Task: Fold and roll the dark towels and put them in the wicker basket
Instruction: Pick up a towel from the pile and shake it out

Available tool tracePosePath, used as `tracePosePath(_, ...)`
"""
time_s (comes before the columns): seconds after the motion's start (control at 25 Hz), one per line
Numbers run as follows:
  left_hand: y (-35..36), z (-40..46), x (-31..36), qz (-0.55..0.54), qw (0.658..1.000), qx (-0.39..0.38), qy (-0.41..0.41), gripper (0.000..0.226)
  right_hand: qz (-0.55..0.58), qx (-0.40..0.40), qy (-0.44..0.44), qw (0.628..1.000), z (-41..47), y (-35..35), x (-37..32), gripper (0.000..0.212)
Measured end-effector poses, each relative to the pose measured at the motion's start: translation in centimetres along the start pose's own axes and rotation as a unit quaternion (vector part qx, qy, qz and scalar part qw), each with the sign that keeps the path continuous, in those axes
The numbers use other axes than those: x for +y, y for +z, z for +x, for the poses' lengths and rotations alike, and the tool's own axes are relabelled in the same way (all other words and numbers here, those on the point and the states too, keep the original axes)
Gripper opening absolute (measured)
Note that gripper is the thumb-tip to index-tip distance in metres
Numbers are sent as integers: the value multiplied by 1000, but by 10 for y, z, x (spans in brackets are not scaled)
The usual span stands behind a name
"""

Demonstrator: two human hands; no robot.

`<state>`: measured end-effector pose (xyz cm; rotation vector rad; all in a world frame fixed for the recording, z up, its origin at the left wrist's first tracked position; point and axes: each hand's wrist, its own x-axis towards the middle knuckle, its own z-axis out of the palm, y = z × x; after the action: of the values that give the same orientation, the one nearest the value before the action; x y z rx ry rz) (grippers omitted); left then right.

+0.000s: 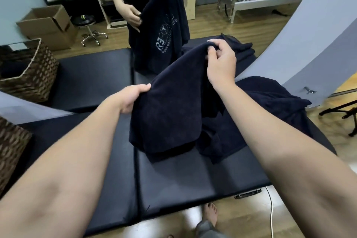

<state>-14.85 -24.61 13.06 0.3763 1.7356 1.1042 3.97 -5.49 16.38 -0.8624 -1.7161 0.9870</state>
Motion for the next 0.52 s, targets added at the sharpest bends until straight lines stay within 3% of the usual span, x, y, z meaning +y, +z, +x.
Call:
tracePosePath(0.2,-4,13,3,17,998,20,64,52,-36,4,25,999,1,0,5,19)
tracePosePath(0.32,-12,23,-6,-23,1000,10,8,43,-31,20,54,998,-2,1,9,17)
tracePosePath(0.44,1,29,-50,133,984,-62,-103,38,18,57,79,995,-8,13,9,20)
tracePosePath(0.52,26,30,-83,160,962,-139,-172,44,49,75,92,992,-13,23,8,20)
